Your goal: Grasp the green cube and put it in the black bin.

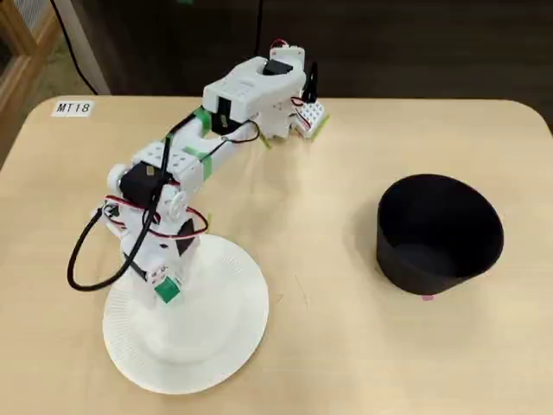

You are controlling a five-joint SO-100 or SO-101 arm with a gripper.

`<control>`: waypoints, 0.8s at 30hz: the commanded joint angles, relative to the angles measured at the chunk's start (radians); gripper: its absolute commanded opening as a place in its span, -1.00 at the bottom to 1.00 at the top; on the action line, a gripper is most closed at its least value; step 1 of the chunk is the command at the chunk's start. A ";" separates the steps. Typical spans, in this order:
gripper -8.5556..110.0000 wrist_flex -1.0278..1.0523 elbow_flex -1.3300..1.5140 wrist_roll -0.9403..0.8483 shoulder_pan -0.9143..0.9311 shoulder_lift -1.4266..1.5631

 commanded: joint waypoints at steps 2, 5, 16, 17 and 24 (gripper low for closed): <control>-0.74 -0.031 -0.048 0.035 0.015 0.018; -0.86 -0.048 -0.057 0.052 0.018 0.017; -0.86 0.020 -0.080 0.015 -0.002 0.124; -0.86 0.041 -0.080 0.000 -0.011 0.158; -0.86 0.083 0.132 -0.209 -0.207 0.563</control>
